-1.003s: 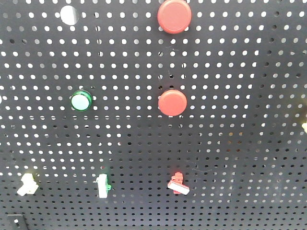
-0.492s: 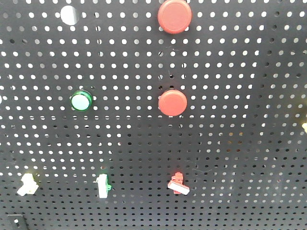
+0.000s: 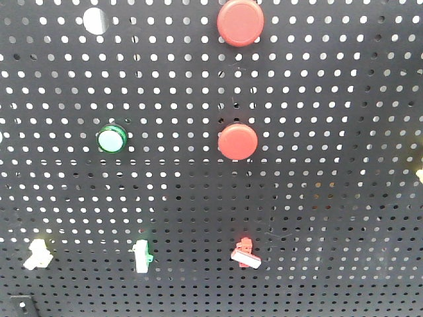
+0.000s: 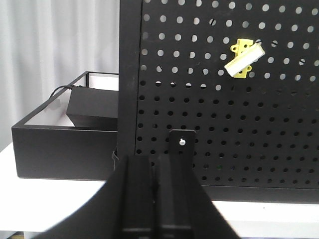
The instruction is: Rotate knob clockwise with right arm
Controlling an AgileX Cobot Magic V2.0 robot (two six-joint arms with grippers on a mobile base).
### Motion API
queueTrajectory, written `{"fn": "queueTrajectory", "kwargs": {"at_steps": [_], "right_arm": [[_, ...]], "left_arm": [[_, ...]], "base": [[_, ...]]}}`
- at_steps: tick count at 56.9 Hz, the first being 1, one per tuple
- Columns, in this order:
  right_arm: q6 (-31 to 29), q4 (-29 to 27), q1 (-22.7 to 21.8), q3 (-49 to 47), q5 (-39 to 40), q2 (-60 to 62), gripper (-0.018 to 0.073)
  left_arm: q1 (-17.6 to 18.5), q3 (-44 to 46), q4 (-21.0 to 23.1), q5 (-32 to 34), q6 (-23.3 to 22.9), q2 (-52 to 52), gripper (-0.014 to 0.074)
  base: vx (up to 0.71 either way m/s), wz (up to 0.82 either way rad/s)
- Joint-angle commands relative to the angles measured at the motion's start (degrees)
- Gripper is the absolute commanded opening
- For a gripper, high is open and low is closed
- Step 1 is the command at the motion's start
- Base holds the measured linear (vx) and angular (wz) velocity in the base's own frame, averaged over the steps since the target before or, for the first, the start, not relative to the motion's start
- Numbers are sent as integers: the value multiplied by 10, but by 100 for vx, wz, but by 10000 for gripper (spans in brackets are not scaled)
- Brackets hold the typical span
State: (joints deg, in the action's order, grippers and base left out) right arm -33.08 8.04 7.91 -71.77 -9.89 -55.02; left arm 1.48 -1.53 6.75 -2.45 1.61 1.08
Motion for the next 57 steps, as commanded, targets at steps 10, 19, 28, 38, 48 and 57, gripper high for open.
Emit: {"fn": "queueTrajectory", "kwargs": {"at_steps": [10, 19, 28, 38, 48, 57], "right_arm": [[-3, 5, -1, -16, 59, 3, 229], [-1, 3, -1, -16, 51, 3, 162], [4, -5, -1, -16, 34, 3, 44], [71, -5, -1, -16, 33, 3, -15], [269, -11, -1, -16, 33, 3, -11], [477, -39, -1, -16, 33, 3, -9]], "left_arm": [[-1, -7, 4, 47, -6, 0, -6], [-1, -7, 4, 47, -6, 0, -6], [-1, -7, 4, 47, -6, 0, -6], [-1, -7, 4, 47, -6, 0, -6], [-1, -7, 4, 47, -6, 0, -6], [-1, -7, 4, 47, -6, 0, -6]], "base": [[0, 0], [0, 0], [0, 0], [0, 0], [0, 0], [0, 0]]}}
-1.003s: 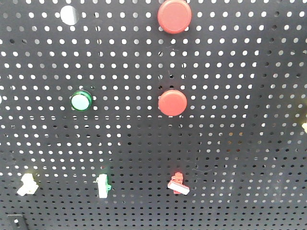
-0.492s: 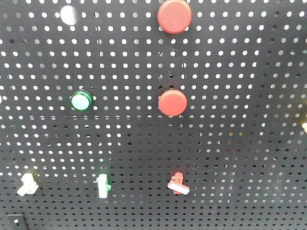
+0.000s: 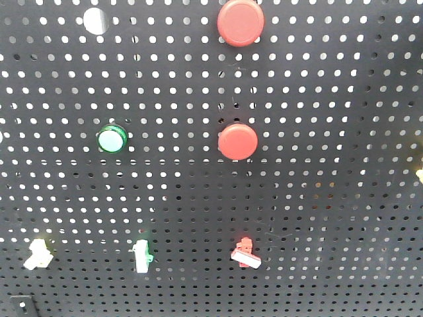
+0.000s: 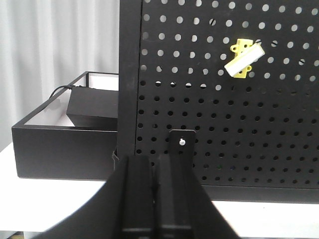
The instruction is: Rotate knob clockwise with right arm
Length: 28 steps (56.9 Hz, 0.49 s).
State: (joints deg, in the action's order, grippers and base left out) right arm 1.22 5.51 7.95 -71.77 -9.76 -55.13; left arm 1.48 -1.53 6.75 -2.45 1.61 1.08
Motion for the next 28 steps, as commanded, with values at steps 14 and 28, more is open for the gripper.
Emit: {"fn": "queueTrajectory", "kwargs": {"at_steps": [14, 28], "right_arm": [[468, -62, -1, -16, 32, 4, -9], [550, -19, -1, -16, 39, 4, -8]], "left_arm": [[-1, -7, 4, 47, -6, 0, -6], [-1, -7, 4, 47, -6, 0, -6]], "base": [[0, 0], [0, 0]]}}
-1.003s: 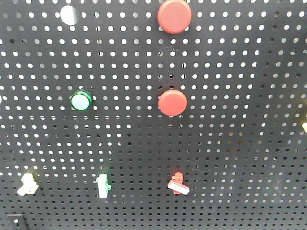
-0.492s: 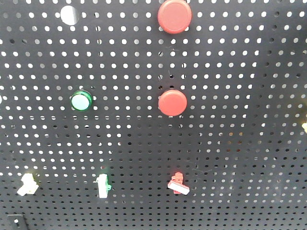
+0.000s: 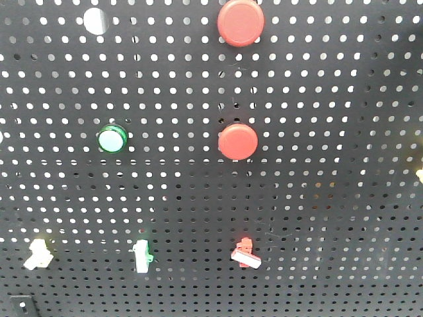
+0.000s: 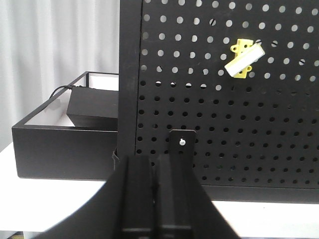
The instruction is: Rotate knob clockwise with right arm
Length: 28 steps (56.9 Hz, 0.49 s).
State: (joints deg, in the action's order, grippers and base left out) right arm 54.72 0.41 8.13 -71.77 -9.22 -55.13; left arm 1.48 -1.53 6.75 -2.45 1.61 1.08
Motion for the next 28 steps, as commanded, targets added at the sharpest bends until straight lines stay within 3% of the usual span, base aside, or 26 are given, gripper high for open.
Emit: {"fn": "queueTrajectory", "kwargs": {"at_steps": [1, 13, 28], "right_arm": [[14, 37, -3, -16, 35, 4, -7], [14, 93, -3, -16, 51, 4, 59], [16, 93, -3, -16, 51, 8, 293]], "left_arm": [[-1, -7, 4, 47, -6, 0, -6], [-1, -7, 4, 47, -6, 0, -6], [-1, -7, 4, 47, -6, 0, -6]], "base": [[0, 0], [0, 0], [0, 0]]}}
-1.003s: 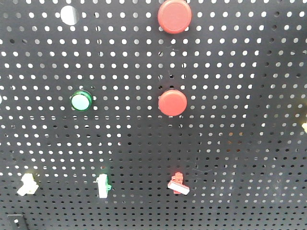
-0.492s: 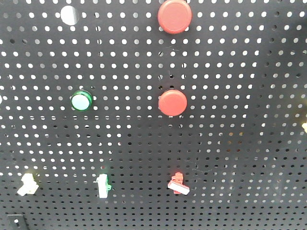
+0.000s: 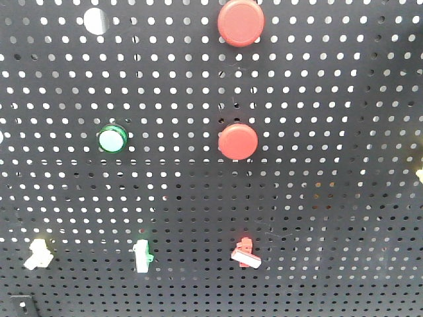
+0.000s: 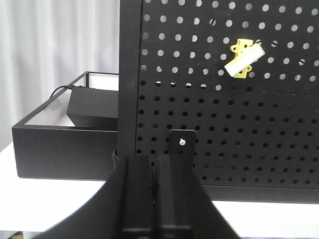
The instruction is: Rotate knob clockwise with right arm
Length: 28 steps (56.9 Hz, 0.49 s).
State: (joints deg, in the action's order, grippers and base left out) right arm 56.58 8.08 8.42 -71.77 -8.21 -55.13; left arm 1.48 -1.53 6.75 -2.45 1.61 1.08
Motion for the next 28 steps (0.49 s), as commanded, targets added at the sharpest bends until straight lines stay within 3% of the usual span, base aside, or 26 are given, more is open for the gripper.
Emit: {"fn": "queueTrajectory", "kwargs": {"at_steps": [1, 8, 18, 24, 28], "right_arm": [[-2, 16, -6, -16, 34, 10, 313], [-7, 23, -6, -16, -32, 28, 382], [-43, 48, -6, -14, -126, 67, 372], [-128, 48, -6, -14, -155, 95, 300], [-235, 47, -5, -14, -195, 120, 194]], "left_arm": [[-1, -7, 4, 47, -6, 0, -6], [-1, -7, 4, 47, -6, 0, -6], [-1, -7, 4, 47, -6, 0, -6], [-1, -7, 4, 47, -6, 0, -6], [-1, -7, 4, 47, -6, 0, -6]], "base": [[0, 0], [0, 0], [0, 0], [0, 0], [0, 0]]}}
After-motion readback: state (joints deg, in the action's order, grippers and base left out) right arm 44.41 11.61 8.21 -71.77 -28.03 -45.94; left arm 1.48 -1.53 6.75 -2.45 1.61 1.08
